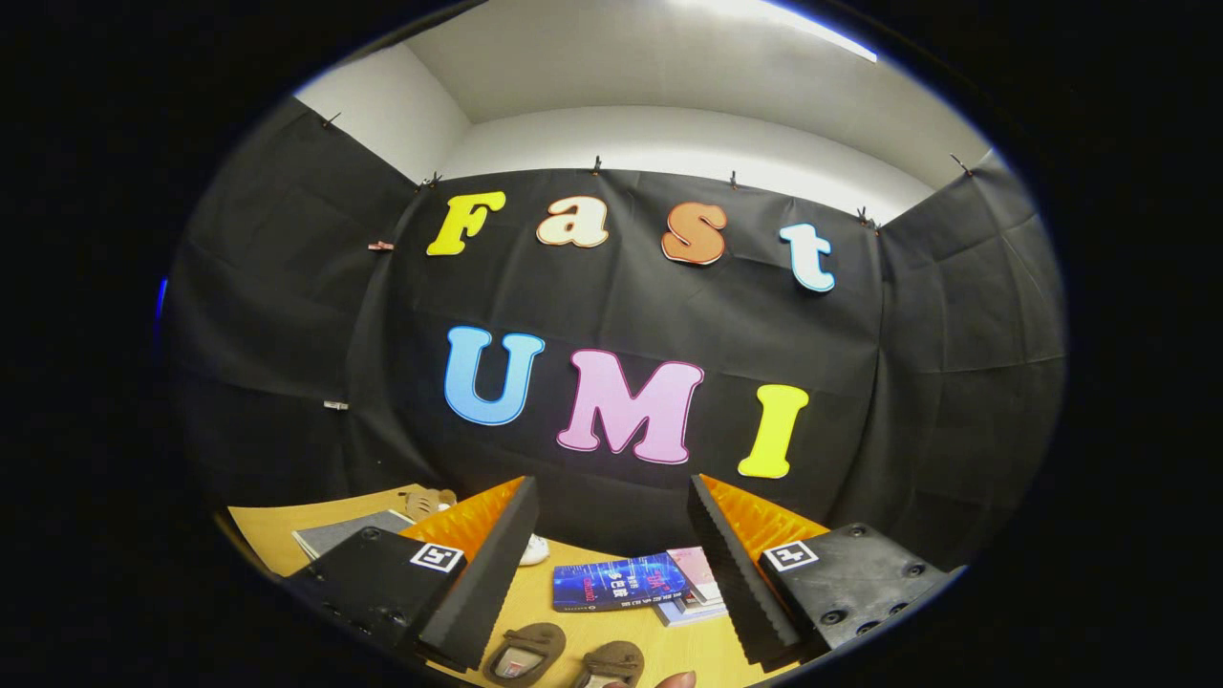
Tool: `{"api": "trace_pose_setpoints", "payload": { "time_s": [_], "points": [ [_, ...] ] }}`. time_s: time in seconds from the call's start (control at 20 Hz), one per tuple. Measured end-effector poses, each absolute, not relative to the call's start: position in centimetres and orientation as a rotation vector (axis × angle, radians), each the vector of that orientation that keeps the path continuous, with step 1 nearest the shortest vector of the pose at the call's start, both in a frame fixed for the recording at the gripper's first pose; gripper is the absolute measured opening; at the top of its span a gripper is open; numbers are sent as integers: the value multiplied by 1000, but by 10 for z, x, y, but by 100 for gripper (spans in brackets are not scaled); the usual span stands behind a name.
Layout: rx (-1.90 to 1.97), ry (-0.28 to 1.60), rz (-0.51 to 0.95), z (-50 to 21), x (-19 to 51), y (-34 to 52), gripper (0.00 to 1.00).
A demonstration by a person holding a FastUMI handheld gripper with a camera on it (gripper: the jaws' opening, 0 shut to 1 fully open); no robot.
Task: Open the storage box then place both shoes into the box .Put the left shoe in first, then the right shoe, with the right side of both shoes facing outward in a uniform manner.
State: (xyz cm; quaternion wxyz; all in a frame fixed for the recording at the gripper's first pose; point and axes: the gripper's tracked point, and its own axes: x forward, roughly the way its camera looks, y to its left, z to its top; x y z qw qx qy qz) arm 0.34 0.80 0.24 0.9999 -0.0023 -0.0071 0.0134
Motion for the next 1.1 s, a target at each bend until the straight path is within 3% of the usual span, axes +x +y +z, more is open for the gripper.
{"api": "trace_pose_setpoints", "payload": {
  "time_s": [0.35, 0.5, 0.8, 1.1],
  "points": [
    [-8, -5, 52, 0, 10, 16, 98],
    [65, 38, 192, -9, 15, 51, 98],
    [274, 260, 478, -76, 25, 129, 98],
    [523, 578, 614, -183, 33, 191, 99]
  ]
}}
